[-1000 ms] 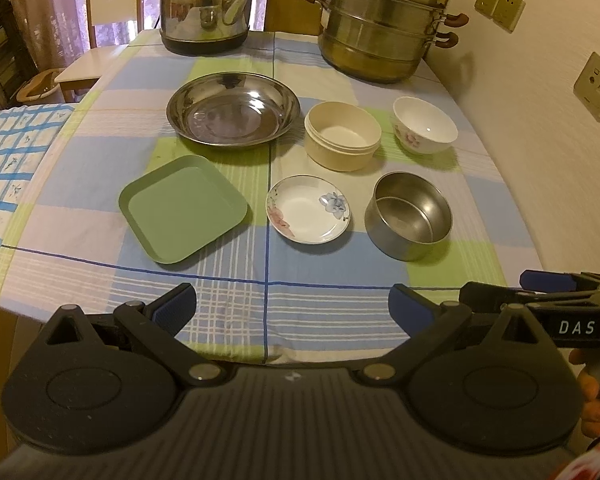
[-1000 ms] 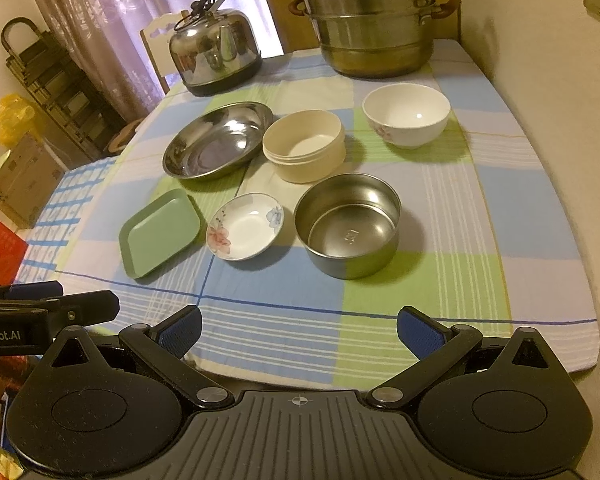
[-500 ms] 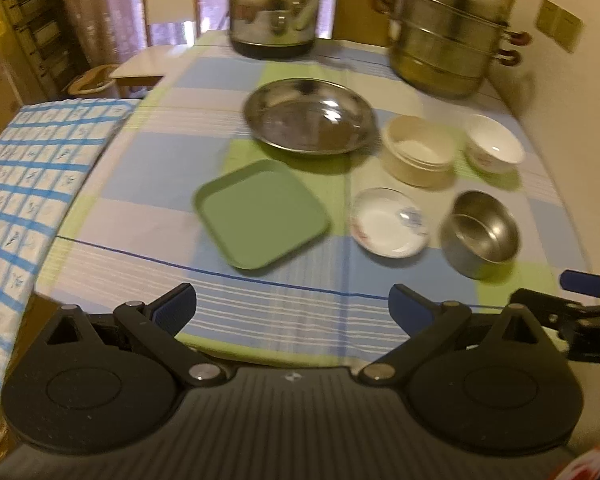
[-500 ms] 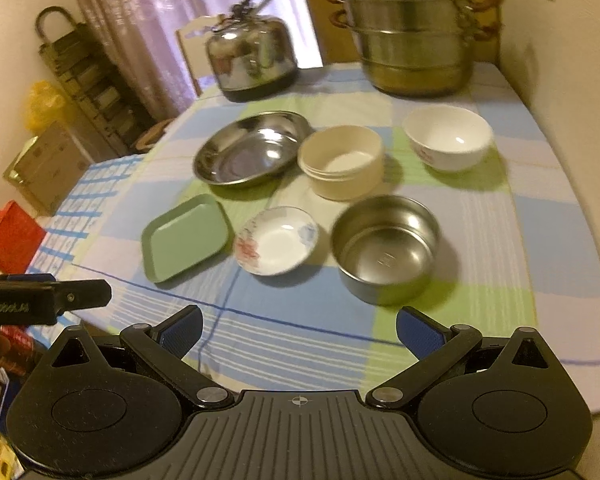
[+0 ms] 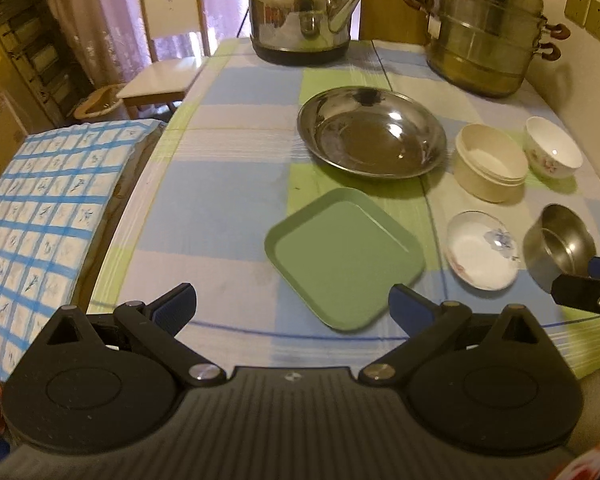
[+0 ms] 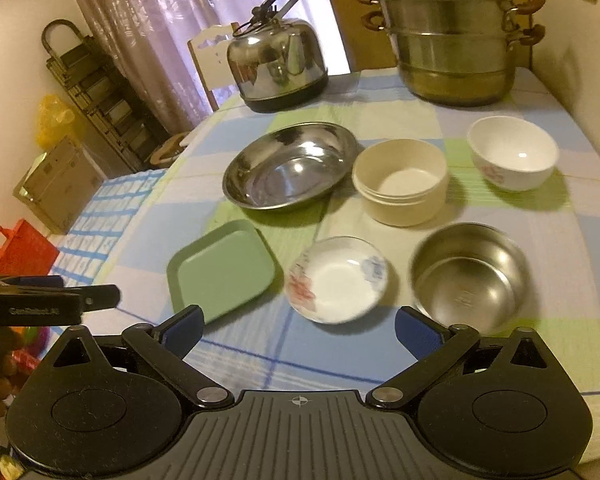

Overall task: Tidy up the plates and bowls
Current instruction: 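Move the left tool to the green square plate and grip its rim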

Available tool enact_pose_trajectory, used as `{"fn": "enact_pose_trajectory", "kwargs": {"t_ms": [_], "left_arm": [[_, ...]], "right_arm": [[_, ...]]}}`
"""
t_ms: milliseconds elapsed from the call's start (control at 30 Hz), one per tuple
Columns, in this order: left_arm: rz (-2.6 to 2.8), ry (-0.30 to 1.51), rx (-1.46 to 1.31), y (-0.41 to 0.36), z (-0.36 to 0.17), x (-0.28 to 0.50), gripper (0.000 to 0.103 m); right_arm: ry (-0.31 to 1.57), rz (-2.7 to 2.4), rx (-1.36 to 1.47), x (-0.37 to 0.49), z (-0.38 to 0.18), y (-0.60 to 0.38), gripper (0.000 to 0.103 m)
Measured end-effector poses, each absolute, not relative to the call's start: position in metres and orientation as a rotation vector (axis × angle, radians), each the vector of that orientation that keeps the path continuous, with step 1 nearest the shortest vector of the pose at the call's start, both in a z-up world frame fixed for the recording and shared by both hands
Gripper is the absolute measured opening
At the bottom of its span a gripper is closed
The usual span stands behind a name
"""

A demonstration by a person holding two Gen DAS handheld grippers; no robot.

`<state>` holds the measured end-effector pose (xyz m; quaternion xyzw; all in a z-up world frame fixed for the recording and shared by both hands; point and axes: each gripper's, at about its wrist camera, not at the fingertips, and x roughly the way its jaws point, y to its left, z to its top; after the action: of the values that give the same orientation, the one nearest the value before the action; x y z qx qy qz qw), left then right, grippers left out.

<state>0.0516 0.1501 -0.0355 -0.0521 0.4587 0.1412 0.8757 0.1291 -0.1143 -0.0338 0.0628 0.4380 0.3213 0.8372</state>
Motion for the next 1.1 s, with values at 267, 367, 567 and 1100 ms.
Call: {"fn": "enact_pose_trajectory", "kwargs": {"t_ms": [267, 367, 567, 1100], "left_arm": [[0.193, 1.023, -0.108, 0.201, -0.069, 0.088, 0.093], [0.151, 1.031, -0.087, 0.21, -0.081, 0.1, 0.093], [0.07, 1.045, -0.062, 0.225, -0.101, 0.119, 0.079], [-0.007, 1.084, -0.08, 0.248, -0.128, 0.143, 0.033]], "right_arm": [[0.999, 0.629, 0.212, 0.151, -0.059, -0.063, 0.079], [1.024, 0.608, 0.218, 0.157, -0.07, -0.046, 0.068], [1.068, 0.55, 0.232, 0.166, -0.093, -0.025, 0.052], [1.08, 0.425, 0.239, 0.175, -0.124, 0.002, 0.026]]}}
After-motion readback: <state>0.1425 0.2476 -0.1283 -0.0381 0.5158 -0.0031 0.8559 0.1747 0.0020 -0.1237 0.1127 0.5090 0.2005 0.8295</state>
